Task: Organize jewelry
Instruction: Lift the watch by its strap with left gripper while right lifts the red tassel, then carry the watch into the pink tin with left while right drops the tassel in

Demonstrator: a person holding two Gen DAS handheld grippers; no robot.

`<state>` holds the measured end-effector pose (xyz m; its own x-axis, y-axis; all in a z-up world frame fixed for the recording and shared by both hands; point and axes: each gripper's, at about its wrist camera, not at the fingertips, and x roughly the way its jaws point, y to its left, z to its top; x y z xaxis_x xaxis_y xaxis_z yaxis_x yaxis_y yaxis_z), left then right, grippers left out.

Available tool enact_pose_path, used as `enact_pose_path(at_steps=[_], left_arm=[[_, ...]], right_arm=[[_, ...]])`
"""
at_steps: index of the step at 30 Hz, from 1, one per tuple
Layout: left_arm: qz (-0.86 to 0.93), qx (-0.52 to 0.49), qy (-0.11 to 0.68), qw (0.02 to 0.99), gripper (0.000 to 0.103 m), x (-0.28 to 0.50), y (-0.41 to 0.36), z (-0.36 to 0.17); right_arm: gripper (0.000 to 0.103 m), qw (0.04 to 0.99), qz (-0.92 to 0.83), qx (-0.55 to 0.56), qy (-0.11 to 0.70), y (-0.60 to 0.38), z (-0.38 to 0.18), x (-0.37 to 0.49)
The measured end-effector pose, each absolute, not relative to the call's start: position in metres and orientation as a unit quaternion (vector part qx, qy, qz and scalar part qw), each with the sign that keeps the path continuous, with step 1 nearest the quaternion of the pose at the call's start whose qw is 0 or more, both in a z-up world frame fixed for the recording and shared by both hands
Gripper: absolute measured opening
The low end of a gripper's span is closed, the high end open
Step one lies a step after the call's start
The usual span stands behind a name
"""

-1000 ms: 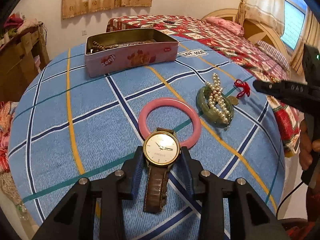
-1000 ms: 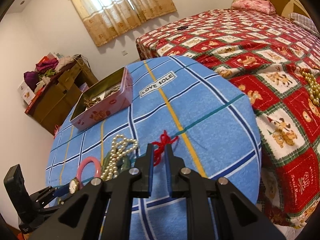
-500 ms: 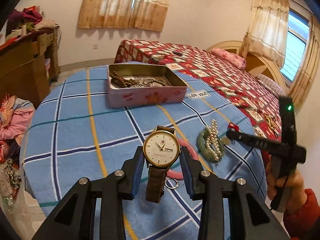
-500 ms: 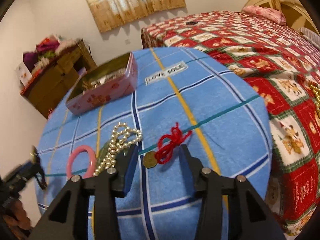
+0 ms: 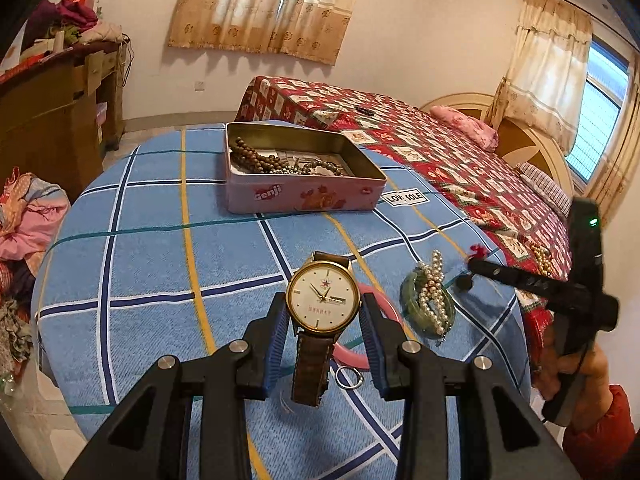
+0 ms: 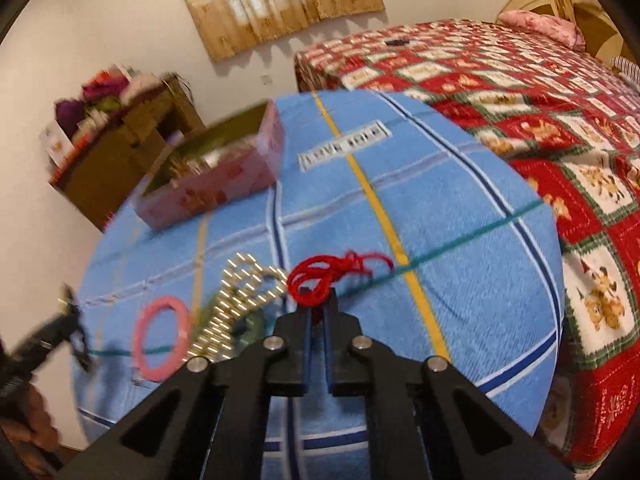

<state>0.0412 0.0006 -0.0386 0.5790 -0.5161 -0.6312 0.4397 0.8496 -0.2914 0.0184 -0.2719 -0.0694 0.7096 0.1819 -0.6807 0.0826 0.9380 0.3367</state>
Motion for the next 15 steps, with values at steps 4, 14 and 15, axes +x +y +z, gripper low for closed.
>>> enact_pose_path(at_steps=[4, 14, 15], left_arm=[[-0.269, -0.056, 0.369, 0.888, 0.037, 0.044, 0.002, -0.037], [-0.265, -0.07, 0.352, 0.895, 0.037, 0.067, -0.004, -0.022], [-0.264, -0.07, 0.35, 0.896, 0.037, 0.071, -0.005, -0.02]], right_arm=[[0.008, 0.911, 0.046, 0.194, 0.362, -0.271, -0.053, 0.02], [0.008, 0.918, 0.095, 0.195, 0.331, -0.25, -0.017, 0.049], [0.008, 0.919, 0.101, 0.196, 0.328, -0.249, -0.013, 0.054]])
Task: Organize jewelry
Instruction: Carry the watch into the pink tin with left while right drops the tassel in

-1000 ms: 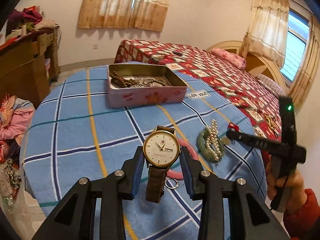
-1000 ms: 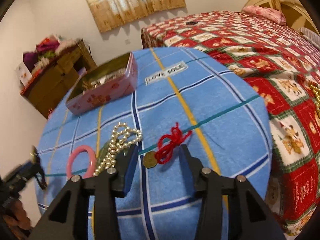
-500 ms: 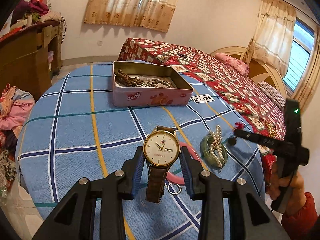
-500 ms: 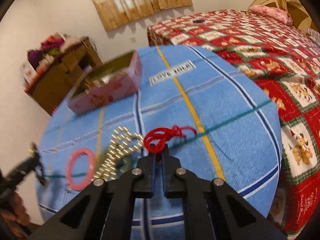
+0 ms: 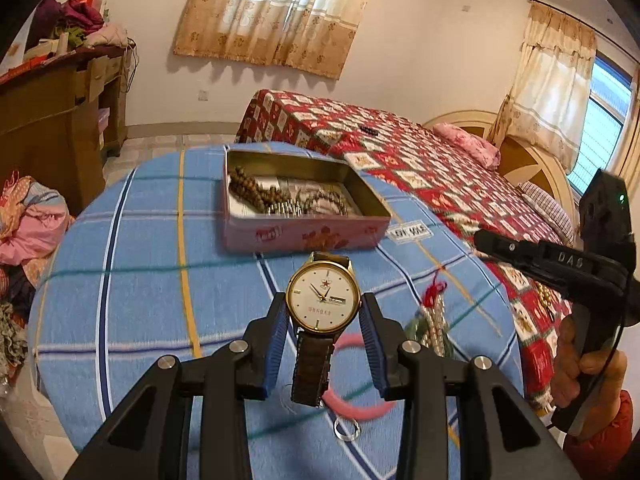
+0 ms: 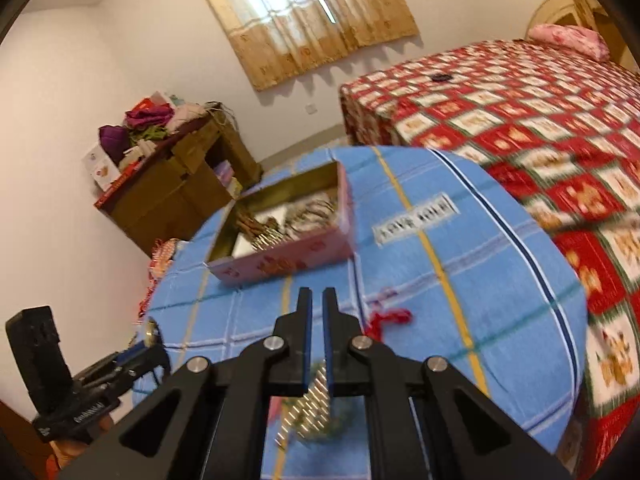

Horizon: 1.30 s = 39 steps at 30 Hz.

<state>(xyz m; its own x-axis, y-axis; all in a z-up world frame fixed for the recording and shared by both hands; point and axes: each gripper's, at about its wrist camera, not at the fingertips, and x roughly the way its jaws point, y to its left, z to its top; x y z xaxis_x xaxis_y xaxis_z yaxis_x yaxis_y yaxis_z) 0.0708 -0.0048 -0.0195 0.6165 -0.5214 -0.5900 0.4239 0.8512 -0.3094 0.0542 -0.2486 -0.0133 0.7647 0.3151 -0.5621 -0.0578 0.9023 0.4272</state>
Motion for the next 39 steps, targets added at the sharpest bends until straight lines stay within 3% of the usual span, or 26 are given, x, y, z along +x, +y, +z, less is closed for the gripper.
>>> enact_pose_path(at_steps=[6, 10, 18, 19, 21, 22, 23, 25, 27, 28, 32, 39], left_arm=[[-0.274, -0.073, 0.336, 0.898, 0.037, 0.079, -0.007, -0.011], [-0.275, -0.074, 0.341, 0.896, 0.037, 0.084, -0.01, -0.017], [-0.279, -0.072, 0.35, 0.891, 0.037, 0.081, -0.016, -0.021], [-0.278, -0.073, 0.35, 0.892, 0.037, 0.081, -0.016, -0.021], [-0.276, -0.074, 0.35, 0.892, 0.037, 0.081, -0.015, -0.02], [-0.276, -0.075, 0.35, 0.892, 0.037, 0.082, -0.014, -0.021], [-0.275, -0.076, 0.351, 0.892, 0.037, 0.082, -0.014, -0.021], [-0.276, -0.078, 0.352, 0.891, 0.037, 0.083, -0.015, -0.021], [-0.277, -0.078, 0.352, 0.891, 0.037, 0.083, -0.015, -0.022], [-0.277, -0.077, 0.352, 0.891, 0.037, 0.084, -0.015, -0.022], [-0.275, -0.079, 0.352, 0.891, 0.037, 0.084, -0.015, -0.022], [-0.272, -0.078, 0.34, 0.897, 0.037, 0.093, -0.017, -0.014]], right_arm=[[0.009, 0.931, 0.086, 0.175, 0.308, -0.26, 0.007, 0.06], [0.018, 0.922, 0.057, 0.168, 0.345, -0.274, -0.02, 0.056], [0.019, 0.892, 0.054, 0.144, 0.425, -0.253, -0.078, 0.078], [0.021, 0.891, 0.05, 0.138, 0.43, -0.25, -0.081, 0.082], [0.032, 0.888, 0.041, 0.13, 0.438, -0.249, -0.086, 0.085], [0.044, 0.886, 0.035, 0.132, 0.443, -0.25, -0.089, 0.087], [0.047, 0.885, 0.034, 0.137, 0.444, -0.251, -0.091, 0.086], [0.046, 0.888, 0.034, 0.137, 0.438, -0.254, -0.091, 0.085], [0.027, 0.889, 0.022, 0.124, 0.439, -0.254, -0.092, 0.087], [0.01, 0.889, 0.017, 0.12, 0.442, -0.256, -0.094, 0.088], [0.01, 0.885, 0.033, 0.153, 0.439, -0.266, -0.088, 0.086], [0.01, 0.91, 0.077, 0.193, 0.358, -0.27, -0.025, 0.082]])
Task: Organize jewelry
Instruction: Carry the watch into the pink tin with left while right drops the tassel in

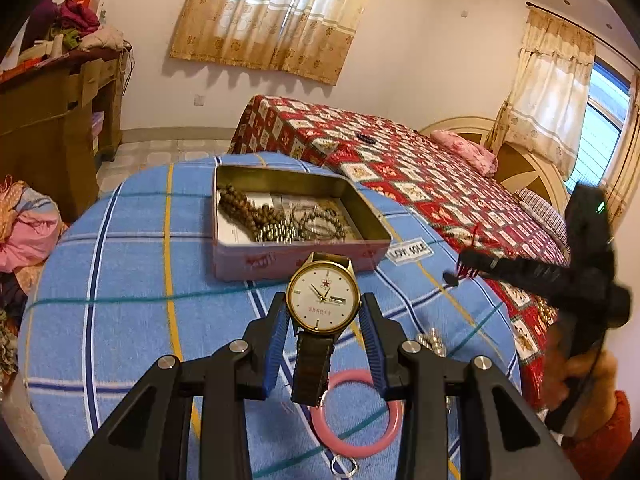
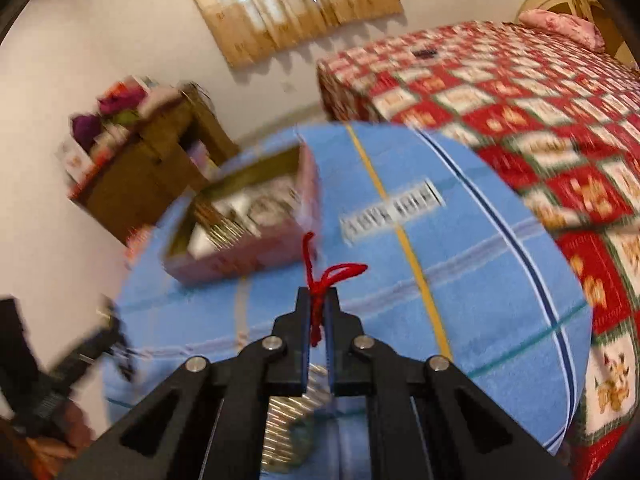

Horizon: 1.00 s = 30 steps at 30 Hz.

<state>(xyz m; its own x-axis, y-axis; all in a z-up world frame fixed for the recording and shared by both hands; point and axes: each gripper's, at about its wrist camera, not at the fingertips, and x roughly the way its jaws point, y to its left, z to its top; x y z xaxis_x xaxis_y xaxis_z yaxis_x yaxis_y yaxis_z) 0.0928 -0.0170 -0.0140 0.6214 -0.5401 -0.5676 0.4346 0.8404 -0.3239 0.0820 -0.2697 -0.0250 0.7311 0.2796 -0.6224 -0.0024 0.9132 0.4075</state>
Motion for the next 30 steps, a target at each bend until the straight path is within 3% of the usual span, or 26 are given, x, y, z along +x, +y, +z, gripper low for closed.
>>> enact_pose_path(at_steps=[9, 24, 30], left_arm=[[-0.269, -0.062, 0.317, 0.907, 0.037, 0.14, -0.036, -0.001], [-0.26, -0.045, 0.38, 0.887, 0.037, 0.219, -0.077, -0.052], [-0.245, -0.024, 0.387, 0.889, 0.037, 0.226, -0.085, -0.062]], right_arm=[[0.01, 0.922, 0.129, 0.197, 0.309, -0.24, 0.014, 0.137], [0.01, 0.9, 0.119, 0.183, 0.378, -0.231, -0.049, 0.21], [0.019, 0.895, 0.103, 0.182, 0.394, -0.234, -0.061, 0.219]])
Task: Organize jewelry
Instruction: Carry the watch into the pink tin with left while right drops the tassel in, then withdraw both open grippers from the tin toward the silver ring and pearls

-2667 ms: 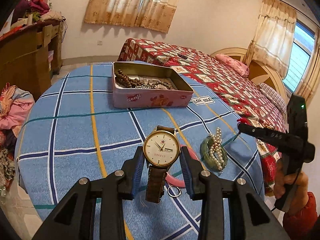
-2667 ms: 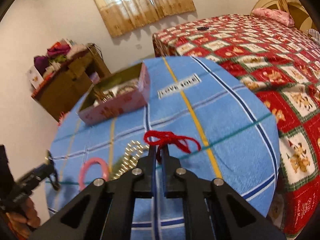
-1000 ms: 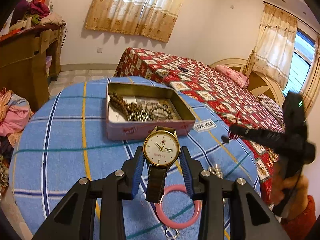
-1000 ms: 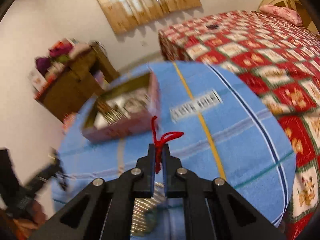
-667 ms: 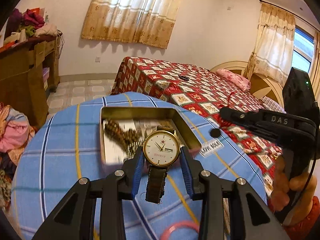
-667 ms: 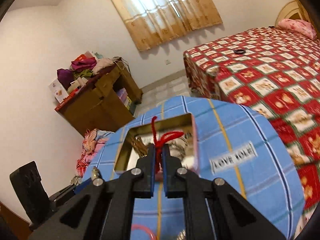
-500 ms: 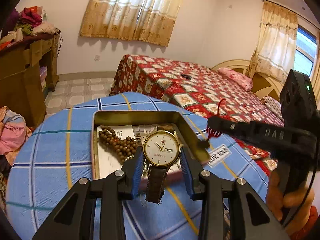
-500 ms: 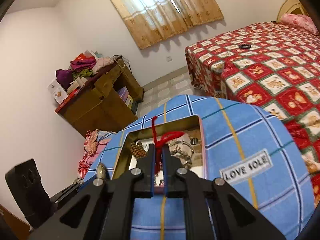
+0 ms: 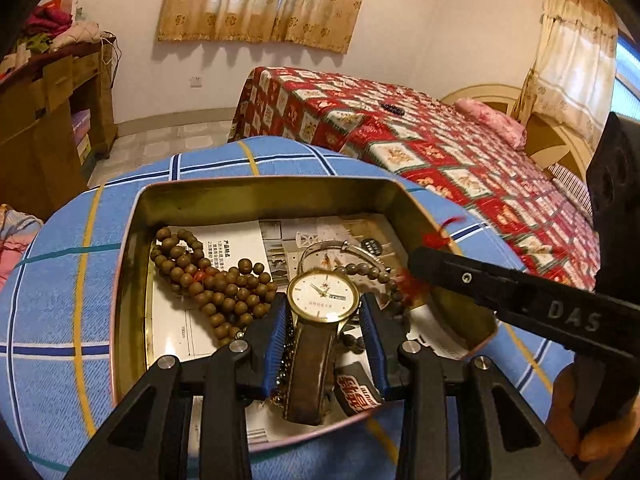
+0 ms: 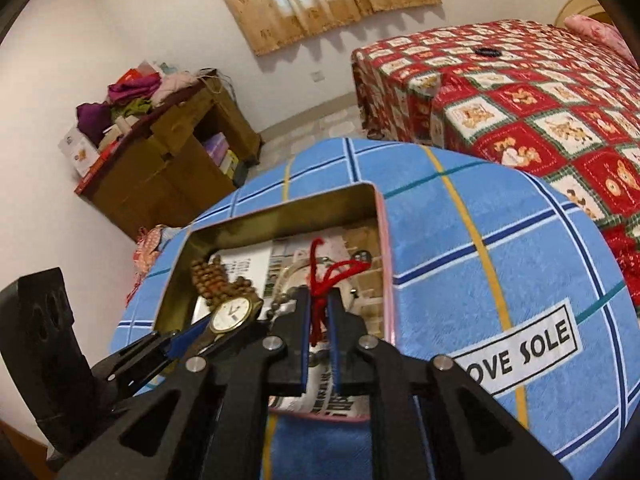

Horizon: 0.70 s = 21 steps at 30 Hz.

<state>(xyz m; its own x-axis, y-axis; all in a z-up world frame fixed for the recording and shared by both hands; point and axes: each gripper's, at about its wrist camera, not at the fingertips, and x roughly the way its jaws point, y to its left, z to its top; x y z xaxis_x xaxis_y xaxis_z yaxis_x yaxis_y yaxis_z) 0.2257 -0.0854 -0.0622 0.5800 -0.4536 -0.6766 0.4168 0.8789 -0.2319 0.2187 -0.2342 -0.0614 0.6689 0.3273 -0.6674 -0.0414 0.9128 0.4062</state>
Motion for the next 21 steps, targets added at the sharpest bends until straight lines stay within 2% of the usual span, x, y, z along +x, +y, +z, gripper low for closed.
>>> enact_pose_path(at_steps=[3, 4, 5, 7, 12, 21], left_arm=[[-0.238, -0.009, 0.374, 0.896, 0.041, 0.227, -0.087, -0.059], [-0.236, -0.007, 0.371, 0.898, 0.047, 0.228, -0.087, -0.056], [-0.235, -0.008, 0.368, 0.9, 0.049, 0.228, -0.084, -0.051], [-0.226, -0.015, 0.359, 0.905, 0.05, 0.227, -0.076, -0.039], [-0.201, -0.026, 0.345, 0.916, 0.054, 0.207, -0.051, -0.018], [-0.172, -0.021, 0.371, 0.912, 0.054, 0.126, -0.012, -0.03]], right_arm=[[0.036, 0.888, 0.127, 0.206, 0.39, -0.236, -0.061, 0.219], [0.045, 0.888, 0.134, 0.21, 0.387, -0.236, -0.058, 0.217], [0.054, 0.89, 0.135, 0.207, 0.383, -0.234, -0.054, 0.215], [0.06, 0.903, 0.113, 0.191, 0.367, -0.234, -0.042, 0.205], [0.06, 0.92, 0.085, 0.197, 0.327, -0.245, -0.019, 0.171], [0.061, 0.91, 0.053, 0.223, 0.346, -0.255, -0.036, 0.102]])
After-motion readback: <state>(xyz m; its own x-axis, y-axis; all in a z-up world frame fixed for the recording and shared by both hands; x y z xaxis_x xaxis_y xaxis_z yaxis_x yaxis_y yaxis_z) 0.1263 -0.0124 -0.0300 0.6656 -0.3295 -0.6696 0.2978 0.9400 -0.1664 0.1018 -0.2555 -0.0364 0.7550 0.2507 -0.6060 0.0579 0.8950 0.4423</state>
